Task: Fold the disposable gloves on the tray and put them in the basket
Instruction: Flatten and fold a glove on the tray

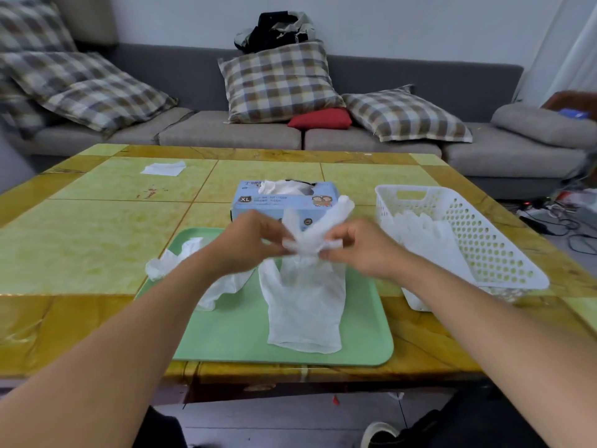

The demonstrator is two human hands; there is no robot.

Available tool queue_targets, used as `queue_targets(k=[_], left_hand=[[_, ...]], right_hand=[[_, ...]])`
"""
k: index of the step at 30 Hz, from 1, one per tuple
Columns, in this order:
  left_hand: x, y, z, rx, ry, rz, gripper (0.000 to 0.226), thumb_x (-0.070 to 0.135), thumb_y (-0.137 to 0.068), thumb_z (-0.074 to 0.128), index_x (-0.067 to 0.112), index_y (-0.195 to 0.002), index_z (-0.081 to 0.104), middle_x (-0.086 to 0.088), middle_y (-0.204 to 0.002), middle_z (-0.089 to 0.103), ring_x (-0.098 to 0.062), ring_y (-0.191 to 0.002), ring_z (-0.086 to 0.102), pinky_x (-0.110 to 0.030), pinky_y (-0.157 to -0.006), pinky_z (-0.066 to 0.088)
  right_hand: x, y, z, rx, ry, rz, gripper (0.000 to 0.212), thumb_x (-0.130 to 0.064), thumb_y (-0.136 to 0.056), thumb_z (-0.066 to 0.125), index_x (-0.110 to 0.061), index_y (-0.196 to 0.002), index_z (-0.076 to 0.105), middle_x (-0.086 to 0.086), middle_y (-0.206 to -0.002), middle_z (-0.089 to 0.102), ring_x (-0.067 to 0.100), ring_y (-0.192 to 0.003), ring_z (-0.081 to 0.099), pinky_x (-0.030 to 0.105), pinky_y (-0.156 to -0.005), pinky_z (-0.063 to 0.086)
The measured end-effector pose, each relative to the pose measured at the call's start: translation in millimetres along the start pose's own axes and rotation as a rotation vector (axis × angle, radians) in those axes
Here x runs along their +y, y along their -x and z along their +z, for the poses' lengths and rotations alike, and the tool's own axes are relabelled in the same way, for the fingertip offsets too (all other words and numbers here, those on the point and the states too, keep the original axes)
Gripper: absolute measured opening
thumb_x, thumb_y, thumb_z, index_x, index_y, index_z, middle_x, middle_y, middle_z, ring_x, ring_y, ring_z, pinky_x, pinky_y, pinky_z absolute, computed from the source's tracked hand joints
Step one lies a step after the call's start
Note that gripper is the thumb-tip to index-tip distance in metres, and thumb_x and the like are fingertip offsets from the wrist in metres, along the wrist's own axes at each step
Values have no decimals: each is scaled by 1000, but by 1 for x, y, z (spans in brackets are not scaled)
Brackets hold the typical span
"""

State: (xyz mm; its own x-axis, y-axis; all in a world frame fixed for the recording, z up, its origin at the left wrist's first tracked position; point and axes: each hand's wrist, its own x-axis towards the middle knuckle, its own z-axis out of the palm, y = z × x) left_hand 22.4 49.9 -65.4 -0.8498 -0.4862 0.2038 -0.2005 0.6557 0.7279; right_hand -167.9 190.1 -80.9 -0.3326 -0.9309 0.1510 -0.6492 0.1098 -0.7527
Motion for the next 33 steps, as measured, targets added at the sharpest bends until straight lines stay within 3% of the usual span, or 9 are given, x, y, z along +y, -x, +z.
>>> queue_targets(k=[3,7,10,15,21,24,28,30,33], left_hand=[[-18,8,-2,-259,-105,-52,10,15,-81,84,22,-87,81,13,-86,78,1,-84,71,-12,-79,52],[-18,13,-9,-206,-119,-23,12,17,-80,84,24,-89,82,14,-92,77,-2,-87,68,-12,-72,52],[-8,15,-10,-207,-159,52,14,14,-79,84,25,-85,81,14,-92,76,-7,-77,66,-10,-64,46],[1,23,-5,-348,-328,120,9,31,-73,83,29,-77,76,9,-87,72,-11,-72,63,-28,-69,53],[1,34,5,-543,-464,40,11,35,-77,82,28,-83,77,34,-65,59,3,-68,58,-16,-64,45],[5,35,5,-614,-429,-6,17,33,-76,83,32,-92,78,29,-76,64,9,-76,60,-9,-67,43],[4,28,-11,-571,-252,-139,29,30,-72,70,36,-101,74,23,-95,70,2,-84,66,-18,-75,49],[-6,20,-13,-408,-211,-183,33,34,-77,69,35,-110,69,19,-104,67,2,-83,63,-17,-71,45],[-25,7,1,-205,-338,-241,50,41,-87,75,23,-131,60,7,-125,60,-7,-98,58,-21,-84,44]], right_hand=[[6,10,2,-227,103,13,11,-15,-85,81,-19,-76,75,-2,-73,70,4,-67,56,31,-71,49],[-13,19,4,-231,197,-74,7,-12,-84,79,-17,-80,77,-1,-78,73,14,-71,65,34,-73,53],[-31,26,4,-238,260,-160,11,-7,-80,76,-17,-77,75,-5,-76,72,12,-74,65,27,-67,52],[-30,33,3,-496,402,-43,19,-9,-78,81,-24,-81,70,-8,-83,72,11,-79,67,33,-77,57],[-25,31,6,-556,381,-33,14,-7,-79,80,-19,-84,73,-4,-81,72,8,-74,65,34,-79,58],[-25,31,11,-619,403,-16,12,-7,-79,78,-17,-83,73,-1,-79,71,7,-69,60,35,-75,56],[-30,29,2,-828,467,82,20,-5,-80,74,-21,-92,78,-14,-75,68,3,-70,60,30,-75,56],[-33,18,-7,-728,407,79,26,-3,-82,70,-24,-97,78,-19,-77,69,2,-73,62,29,-77,55],[-25,-6,-9,-229,333,62,30,-5,-81,75,-23,-106,74,-12,-99,68,2,-79,60,26,-73,51]])
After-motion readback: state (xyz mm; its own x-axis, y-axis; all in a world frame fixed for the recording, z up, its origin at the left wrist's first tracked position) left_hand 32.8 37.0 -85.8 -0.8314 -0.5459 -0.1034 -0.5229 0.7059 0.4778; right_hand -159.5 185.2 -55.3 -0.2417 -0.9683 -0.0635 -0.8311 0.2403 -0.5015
